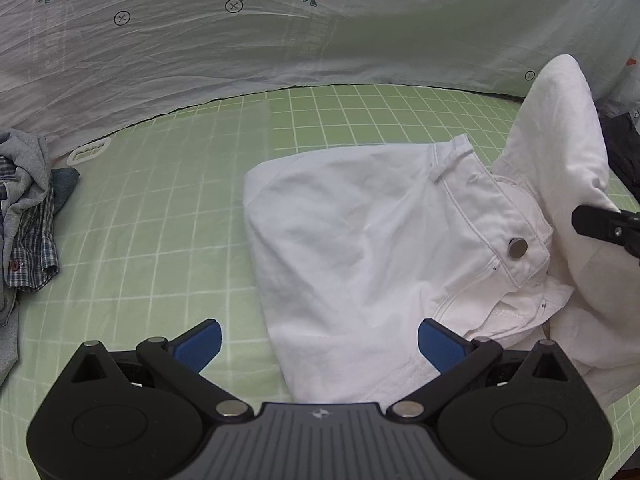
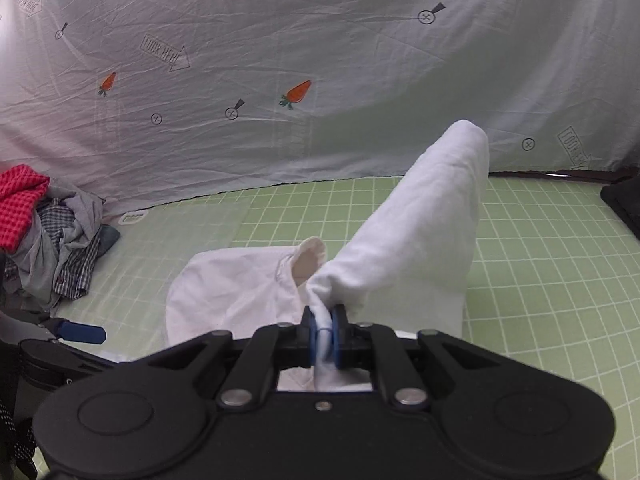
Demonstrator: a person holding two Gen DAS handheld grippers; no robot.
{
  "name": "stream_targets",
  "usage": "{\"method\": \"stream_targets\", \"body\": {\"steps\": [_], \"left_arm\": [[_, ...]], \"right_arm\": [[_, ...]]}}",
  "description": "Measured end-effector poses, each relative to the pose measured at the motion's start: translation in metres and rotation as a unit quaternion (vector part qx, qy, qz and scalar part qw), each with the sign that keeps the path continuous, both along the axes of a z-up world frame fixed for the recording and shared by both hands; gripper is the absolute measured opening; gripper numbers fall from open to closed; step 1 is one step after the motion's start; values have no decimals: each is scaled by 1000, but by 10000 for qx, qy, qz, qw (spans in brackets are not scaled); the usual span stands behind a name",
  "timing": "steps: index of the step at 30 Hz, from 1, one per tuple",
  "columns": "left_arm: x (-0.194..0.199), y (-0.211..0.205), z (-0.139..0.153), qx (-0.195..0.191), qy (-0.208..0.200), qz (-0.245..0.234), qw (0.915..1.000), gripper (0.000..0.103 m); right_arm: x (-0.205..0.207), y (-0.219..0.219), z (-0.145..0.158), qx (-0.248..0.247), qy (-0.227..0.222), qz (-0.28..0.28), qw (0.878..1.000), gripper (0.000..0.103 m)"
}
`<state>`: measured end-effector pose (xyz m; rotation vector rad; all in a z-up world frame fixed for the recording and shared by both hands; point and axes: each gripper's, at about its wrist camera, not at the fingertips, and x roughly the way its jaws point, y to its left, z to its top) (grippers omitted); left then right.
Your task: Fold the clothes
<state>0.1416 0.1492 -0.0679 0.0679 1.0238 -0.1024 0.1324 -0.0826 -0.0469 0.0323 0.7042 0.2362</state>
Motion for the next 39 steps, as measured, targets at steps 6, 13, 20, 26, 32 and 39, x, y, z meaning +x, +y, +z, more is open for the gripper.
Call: {"method": "stream_targets", "body": {"steps": [6, 13, 20, 26, 32, 39], "left_arm": [[-16, 11, 1, -57, 20, 70, 10000, 103], [-24, 13, 2, -91, -13, 34, 10000, 103], [-3, -7, 13, -250, -171, -40, 9995, 103], [22, -50, 23, -575, -247, -284, 9976, 103], [45, -98, 28, -1061, -256, -737, 9913, 98], [75, -142, 12, -1045, -3, -1067, 9888, 71]], "right_arm": [[25, 27, -66, -168, 671, -110, 9975, 10], [26, 2, -52, 868, 997, -381, 9905, 26], [-3, -39, 1, 1426, 491, -885, 9846, 85], [-4, -93, 15, 401, 256, -1790, 9827, 99], [7, -146, -8, 94, 750, -2254, 9713, 99], [19, -178, -42, 73, 1306, -2399, 9619, 99]]}}
